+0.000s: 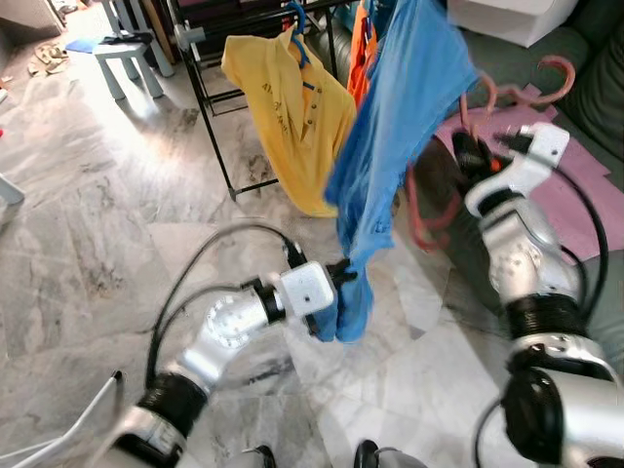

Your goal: Hang hanger

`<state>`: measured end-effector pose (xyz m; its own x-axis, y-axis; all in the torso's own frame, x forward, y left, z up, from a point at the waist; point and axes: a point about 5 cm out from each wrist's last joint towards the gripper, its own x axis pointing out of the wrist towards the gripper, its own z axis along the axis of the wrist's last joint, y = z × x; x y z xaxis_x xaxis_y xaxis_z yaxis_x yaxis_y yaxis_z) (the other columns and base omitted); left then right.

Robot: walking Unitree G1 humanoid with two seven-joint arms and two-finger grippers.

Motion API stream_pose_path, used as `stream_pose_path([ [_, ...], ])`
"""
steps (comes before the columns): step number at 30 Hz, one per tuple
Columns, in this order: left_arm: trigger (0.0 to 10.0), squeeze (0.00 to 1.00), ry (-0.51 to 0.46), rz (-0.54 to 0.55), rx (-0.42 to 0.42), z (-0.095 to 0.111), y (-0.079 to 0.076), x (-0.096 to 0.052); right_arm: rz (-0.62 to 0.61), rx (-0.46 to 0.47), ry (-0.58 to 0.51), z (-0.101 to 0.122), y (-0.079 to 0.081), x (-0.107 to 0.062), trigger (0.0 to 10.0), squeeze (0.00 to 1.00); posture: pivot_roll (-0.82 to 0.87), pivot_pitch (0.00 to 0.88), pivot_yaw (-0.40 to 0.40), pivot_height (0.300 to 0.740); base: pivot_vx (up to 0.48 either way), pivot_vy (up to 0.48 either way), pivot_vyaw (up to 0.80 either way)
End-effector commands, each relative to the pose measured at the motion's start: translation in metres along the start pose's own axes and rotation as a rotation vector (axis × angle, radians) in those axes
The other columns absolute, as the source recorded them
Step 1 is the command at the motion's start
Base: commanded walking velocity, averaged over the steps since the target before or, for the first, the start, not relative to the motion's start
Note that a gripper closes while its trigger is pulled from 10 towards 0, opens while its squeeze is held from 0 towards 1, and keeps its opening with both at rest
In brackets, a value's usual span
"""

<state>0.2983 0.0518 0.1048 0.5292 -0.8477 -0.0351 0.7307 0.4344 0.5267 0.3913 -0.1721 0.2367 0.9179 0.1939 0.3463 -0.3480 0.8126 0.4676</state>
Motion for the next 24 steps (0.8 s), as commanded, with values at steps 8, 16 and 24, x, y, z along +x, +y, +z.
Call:
stream_pose_path([
  [8,10.0,0.00,0.094,-0.009,-0.017,-0.018,-0.022,0.001,0.258,-0.270,0.005,0.006,0.042,-0.001,10.0,0.00,-0.10,0.146,0.005,0.740,0.000,0.000,0.00],
  [16,10.0,1.00,0.111,0.002,-0.068,-0.021,-0.025,0.006,0.322,-0.501,0.105,-0.018,0.034,-0.025,10.0,0.00,-0.11,0.137,0.017,0.740,0.000,0.000,0.00],
  [24,10.0,1.00,0.144,-0.044,-0.077,-0.026,-0.031,0.006,0.357,-0.544,0.143,-0.033,0.031,-0.040,10.0,0.00,-0.10,0.135,0.025,0.740,0.000,0.000,0.00],
])
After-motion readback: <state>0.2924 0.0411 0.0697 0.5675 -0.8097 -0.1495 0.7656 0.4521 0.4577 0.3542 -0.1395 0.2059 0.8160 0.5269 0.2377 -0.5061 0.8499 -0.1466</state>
